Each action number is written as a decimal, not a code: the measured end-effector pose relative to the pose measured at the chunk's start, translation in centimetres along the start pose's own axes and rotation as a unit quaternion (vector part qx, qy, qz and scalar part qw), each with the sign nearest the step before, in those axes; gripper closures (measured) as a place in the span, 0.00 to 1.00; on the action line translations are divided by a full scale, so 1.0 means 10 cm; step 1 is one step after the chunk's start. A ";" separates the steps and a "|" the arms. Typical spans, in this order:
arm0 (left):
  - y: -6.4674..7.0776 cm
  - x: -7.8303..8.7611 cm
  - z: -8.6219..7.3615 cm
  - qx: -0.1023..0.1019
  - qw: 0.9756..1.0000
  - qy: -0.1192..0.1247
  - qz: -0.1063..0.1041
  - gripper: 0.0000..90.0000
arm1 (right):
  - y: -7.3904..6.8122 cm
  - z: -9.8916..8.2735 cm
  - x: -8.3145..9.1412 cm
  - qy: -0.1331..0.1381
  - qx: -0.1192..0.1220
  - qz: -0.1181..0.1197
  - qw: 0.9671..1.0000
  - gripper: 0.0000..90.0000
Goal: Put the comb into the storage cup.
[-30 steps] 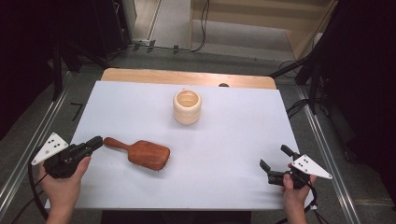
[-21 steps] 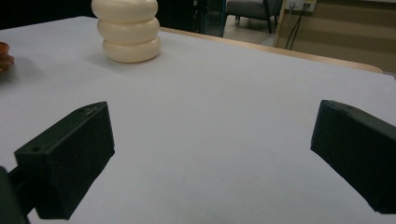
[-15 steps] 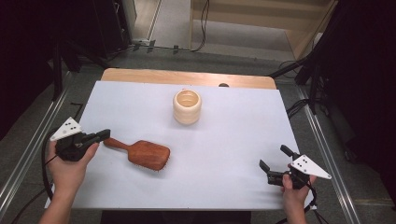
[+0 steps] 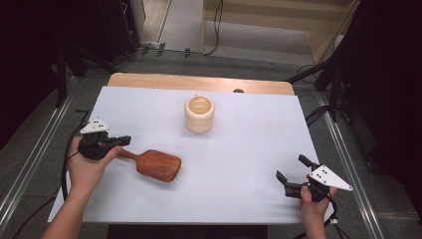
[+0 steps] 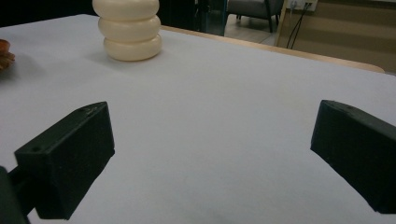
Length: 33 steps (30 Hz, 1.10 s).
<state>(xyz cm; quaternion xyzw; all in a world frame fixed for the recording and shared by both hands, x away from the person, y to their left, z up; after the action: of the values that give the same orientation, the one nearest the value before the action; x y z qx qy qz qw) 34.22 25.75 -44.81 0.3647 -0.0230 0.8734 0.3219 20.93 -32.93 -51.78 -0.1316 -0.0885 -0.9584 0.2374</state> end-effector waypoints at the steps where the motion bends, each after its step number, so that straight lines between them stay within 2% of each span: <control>1: 0.00 0.00 0.00 0.000 1.000 0.000 0.000 1.00 | 0.00 0.00 0.00 0.000 -0.001 0.001 1.000 0.00; 9: -0.08 -0.27 -0.01 -0.013 0.998 -0.060 0.015 1.00 | 0.01 0.00 -0.01 0.001 0.000 0.005 1.000 0.00; 14: -0.13 -0.40 -0.03 -0.023 0.995 -0.093 0.031 1.00 | 0.01 0.00 -0.01 -0.001 0.001 0.006 1.000 0.00; 16: -0.13 -0.42 -0.03 -0.023 0.994 -0.098 0.032 1.00 | 0.01 0.00 -0.01 -0.001 0.002 0.006 1.000 0.00; 18: -0.16 -0.47 -0.04 -0.028 0.993 -0.112 0.036 1.00 | 0.00 0.00 -0.02 -0.002 0.003 0.008 1.000 0.00; 26: -0.21 -0.48 -0.09 -0.028 0.991 -0.124 0.043 1.00 | 0.00 0.00 -0.02 -0.004 0.004 0.008 1.000 0.00; 33: -0.21 -0.45 -0.13 -0.023 0.992 -0.121 0.039 1.00 | 0.00 0.00 -0.02 -0.005 0.004 0.008 1.000 0.00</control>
<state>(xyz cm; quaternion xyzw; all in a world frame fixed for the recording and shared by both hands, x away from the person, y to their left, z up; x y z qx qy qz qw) 37.03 25.35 -49.12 0.4590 -0.0963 0.8340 0.2907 21.11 -32.86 -51.87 -0.1360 -0.0928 -0.9555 0.2449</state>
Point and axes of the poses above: each handheld gripper's, and its own axes: x roughly backward along the jaws, z roughly out of its top, y roughly to its right, the point moved 1 cm from there along -x, roughly forward along the jaws, and after that the axes turned 8 degrees about x, right-handed, at the moved point
